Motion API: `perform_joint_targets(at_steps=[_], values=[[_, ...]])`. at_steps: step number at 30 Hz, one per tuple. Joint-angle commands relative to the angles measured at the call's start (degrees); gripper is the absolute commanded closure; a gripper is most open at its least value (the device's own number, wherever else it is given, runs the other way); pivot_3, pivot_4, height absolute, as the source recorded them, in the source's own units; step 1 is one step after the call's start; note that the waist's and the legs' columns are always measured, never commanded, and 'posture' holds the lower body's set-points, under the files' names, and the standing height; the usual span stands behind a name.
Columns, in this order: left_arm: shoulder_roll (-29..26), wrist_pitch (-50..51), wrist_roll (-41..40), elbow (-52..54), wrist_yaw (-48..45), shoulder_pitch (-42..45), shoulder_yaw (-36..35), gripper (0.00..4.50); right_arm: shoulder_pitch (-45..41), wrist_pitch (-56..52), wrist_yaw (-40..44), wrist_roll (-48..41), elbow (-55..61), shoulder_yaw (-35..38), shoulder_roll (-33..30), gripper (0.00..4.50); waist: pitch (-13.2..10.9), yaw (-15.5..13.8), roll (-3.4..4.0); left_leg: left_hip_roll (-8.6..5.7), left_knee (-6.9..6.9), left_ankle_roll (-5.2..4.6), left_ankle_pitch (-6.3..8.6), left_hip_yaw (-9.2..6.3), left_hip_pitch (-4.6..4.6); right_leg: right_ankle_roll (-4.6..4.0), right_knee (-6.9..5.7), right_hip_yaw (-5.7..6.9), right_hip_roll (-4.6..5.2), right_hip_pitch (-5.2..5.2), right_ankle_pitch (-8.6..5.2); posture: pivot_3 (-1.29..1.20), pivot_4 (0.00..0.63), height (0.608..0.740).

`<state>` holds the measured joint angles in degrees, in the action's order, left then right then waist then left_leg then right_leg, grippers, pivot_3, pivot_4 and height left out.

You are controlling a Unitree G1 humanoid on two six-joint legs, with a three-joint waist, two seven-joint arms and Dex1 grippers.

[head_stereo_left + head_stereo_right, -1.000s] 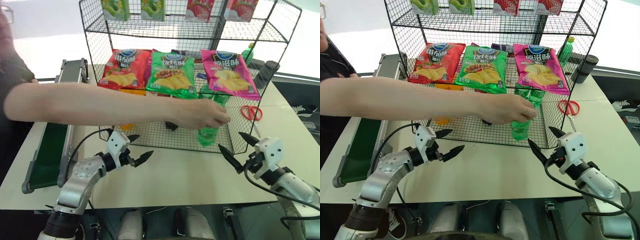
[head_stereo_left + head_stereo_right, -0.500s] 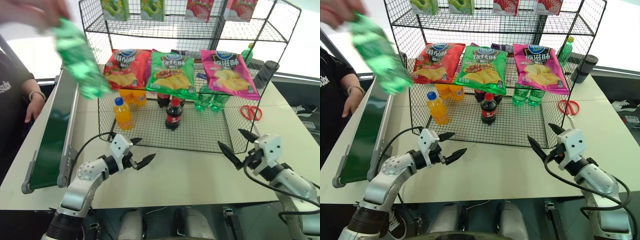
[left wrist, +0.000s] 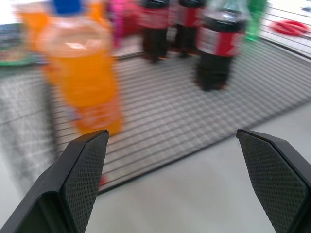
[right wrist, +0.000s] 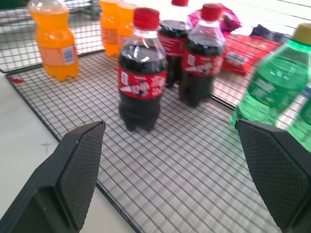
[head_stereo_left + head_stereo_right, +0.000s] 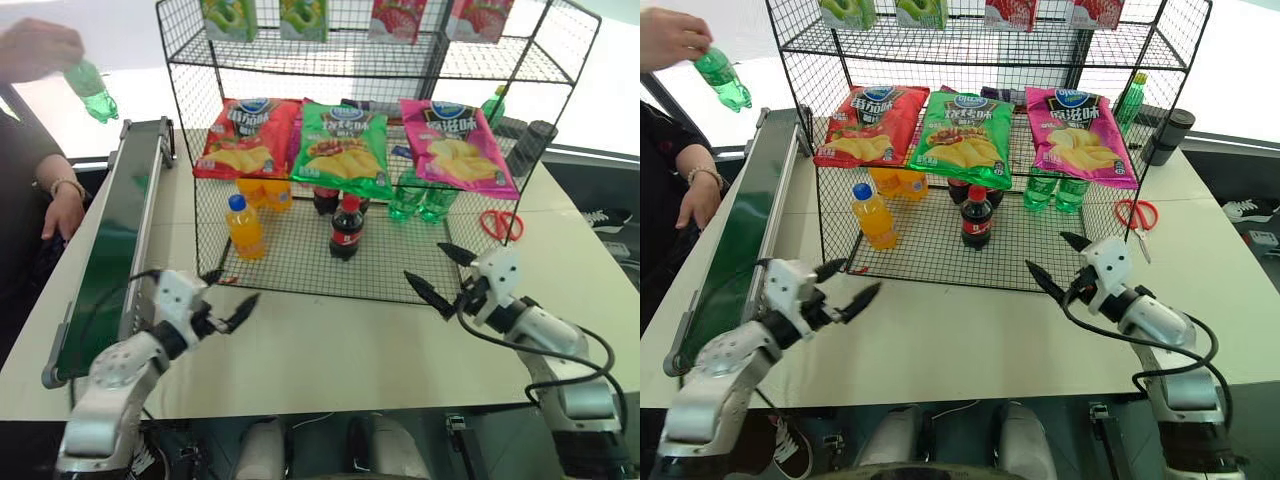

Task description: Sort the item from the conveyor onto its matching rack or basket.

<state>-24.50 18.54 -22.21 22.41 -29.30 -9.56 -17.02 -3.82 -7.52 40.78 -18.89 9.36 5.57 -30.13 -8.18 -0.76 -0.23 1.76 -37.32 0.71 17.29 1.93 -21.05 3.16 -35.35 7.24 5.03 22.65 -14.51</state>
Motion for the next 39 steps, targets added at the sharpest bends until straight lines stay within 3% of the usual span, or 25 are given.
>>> perform_joint_targets(at_steps=[1, 9, 13, 28, 39], values=[[2.1, -1.6, -2.0, -1.1, 7.3, 0.6, -9.5, 0.00, -2.1, -0.1, 2.0, -1.1, 1.6, -3.5, 2.0, 0.04, 0.0, -0.1, -0.01, 0.00, 0.00, 0.00, 0.00, 0.00, 0.00, 0.00, 0.00, 0.00, 0.00, -0.01, 0.00, 0.00, 0.150, 0.734], [3.3, -6.7, 0.1, -9.8, 13.7, 2.9, -15.3, 0.00, -0.2, -4.8, 2.8, -3.3, 10.5, -9.5, 4.7, 0.04, 0.1, -0.2, -0.23, -0.06, -0.04, 0.01, 0.00, 0.00, -0.05, 0.02, 0.04, 0.04, 0.09, -0.03, 0.01, 0.00, 0.150, 0.734], [3.0, -9.3, 0.6, -16.2, 14.2, 6.6, -15.0, 0.00, 5.6, -5.7, 1.8, -2.9, 17.8, -15.5, 6.6, 0.04, 0.2, -0.1, -0.36, -0.04, -0.01, 0.01, 0.00, -0.06, -0.04, 0.01, 0.04, 0.09, 0.06, -0.03, 0.00, 0.00, 0.150, 0.734], [3.6, -17.0, 1.9, -27.9, 16.4, 12.9, -14.3, 0.00, 7.0, -2.1, 0.9, -2.0, 15.4, -15.2, 8.4, 0.04, 0.3, 0.0, -0.57, -0.03, -0.04, 0.02, 0.00, -0.02, -0.04, 0.01, 0.02, 0.09, 0.06, -0.02, 0.02, 0.00, 0.150, 0.734], [3.0, -18.9, 2.2, -29.7, 18.1, 11.1, -15.4, 0.00, 6.1, -3.7, 0.3, -3.2, 16.1, -16.0, 9.2, 0.04, 0.3, 0.0, -0.58, -0.02, -0.04, 0.02, 0.00, -0.02, -0.04, 0.01, 0.02, 0.09, 0.08, -0.02, 0.02, 0.00, 0.150, 0.734]])
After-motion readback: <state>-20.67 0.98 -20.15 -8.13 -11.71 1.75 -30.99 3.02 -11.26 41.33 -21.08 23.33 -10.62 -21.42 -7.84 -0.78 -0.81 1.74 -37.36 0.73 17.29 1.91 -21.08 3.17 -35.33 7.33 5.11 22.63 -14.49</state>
